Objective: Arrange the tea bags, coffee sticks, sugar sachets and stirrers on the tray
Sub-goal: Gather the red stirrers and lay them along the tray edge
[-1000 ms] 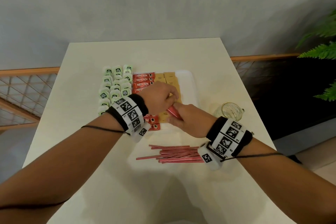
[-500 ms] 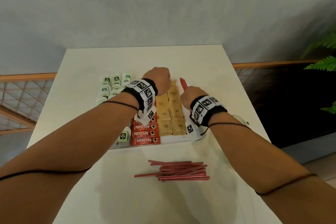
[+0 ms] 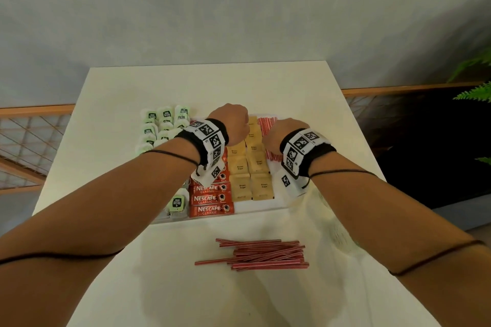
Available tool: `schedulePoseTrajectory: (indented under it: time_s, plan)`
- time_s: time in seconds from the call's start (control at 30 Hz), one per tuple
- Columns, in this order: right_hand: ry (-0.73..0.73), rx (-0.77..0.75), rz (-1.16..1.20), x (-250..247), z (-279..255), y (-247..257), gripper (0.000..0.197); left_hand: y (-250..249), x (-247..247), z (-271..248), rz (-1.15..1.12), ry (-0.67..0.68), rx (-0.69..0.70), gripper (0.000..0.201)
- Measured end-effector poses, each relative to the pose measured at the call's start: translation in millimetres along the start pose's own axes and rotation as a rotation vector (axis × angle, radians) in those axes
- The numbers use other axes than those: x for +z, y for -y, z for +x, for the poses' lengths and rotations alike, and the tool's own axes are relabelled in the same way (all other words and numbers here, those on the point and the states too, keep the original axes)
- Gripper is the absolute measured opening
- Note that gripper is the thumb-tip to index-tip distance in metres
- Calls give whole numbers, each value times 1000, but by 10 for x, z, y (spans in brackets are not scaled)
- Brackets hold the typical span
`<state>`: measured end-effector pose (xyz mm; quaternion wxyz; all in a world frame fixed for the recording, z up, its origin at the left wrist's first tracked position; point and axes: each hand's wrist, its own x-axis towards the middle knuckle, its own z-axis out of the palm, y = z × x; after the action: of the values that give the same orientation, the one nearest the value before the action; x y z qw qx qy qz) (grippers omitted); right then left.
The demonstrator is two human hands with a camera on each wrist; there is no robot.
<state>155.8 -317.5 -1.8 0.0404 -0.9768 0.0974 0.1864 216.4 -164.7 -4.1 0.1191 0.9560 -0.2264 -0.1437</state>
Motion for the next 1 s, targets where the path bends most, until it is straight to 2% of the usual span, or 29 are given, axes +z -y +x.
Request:
schedulePoseTrajectory:
  time_s: [0.1,0.23,0.37,0.53,0.63,0.77,0.9,1.0]
  plan:
    - [-10,-48,-59,-271,-7,-69,20,3,7,22,25,-3,41,30]
    - [63,-143,-137,-637,97,-279,25,-69,26,65,94,50,117,37]
    - [128,-247,-178,-612,141,-369,43,-247,98,111,157,93,142,39]
    - [209,-341,-242,-333,171,-246,39,-418,247,157,217,79,162,39]
    - [189,-361,-308,-220,204,-212,39,-420,304,181,232,77,169,41]
    - [232,-384,-321,-224,274,-225,38,-390,325,204,221,74,176,46]
    - [224,-434,-285,-266,325,-248,22,-337,359,227,194,80,166,50]
    - [226,-423,-305,-227,304,-230,22,-328,377,220,187,99,163,54]
